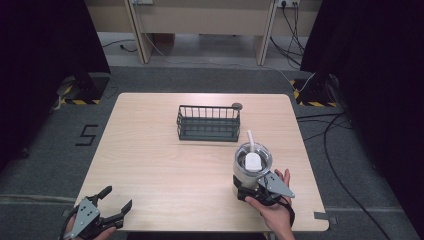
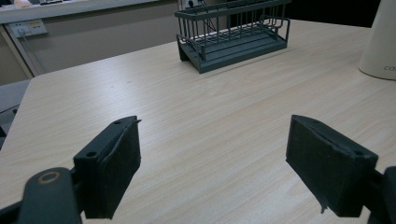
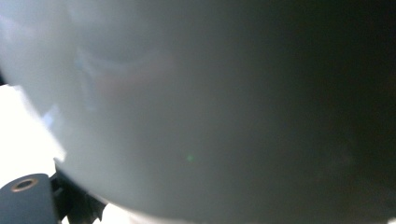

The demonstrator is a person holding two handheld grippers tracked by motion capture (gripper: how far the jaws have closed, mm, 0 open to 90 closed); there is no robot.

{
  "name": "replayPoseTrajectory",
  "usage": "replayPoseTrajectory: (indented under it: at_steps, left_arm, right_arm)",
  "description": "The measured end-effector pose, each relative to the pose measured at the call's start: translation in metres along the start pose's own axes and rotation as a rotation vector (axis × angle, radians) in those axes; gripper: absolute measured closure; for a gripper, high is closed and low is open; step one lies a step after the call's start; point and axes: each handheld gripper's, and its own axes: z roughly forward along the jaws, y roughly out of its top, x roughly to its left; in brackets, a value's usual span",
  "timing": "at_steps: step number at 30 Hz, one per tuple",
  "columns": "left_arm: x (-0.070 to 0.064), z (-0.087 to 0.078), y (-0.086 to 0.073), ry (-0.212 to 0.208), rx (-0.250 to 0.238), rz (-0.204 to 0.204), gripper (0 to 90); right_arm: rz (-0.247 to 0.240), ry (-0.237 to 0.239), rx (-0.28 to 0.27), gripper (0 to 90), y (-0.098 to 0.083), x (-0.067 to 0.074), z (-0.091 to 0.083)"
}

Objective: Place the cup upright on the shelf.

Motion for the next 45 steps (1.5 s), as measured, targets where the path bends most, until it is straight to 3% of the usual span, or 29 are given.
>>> replayPoseTrajectory:
  at_steps: [18,45]
  left_arm:
    - [0.001,0.001,0.0,0.005,0.002,-0.003,17.2]
    - [0.001,0.0,0.0,0.007,-0.001,-0.007,17.5]
  right_arm:
    - [-0.014,-0.004,0.035,10.2,0.01,0.002,0.004]
    - [-0.013,-0.008,-0.021,10.2,0.052,0.005,0.028]
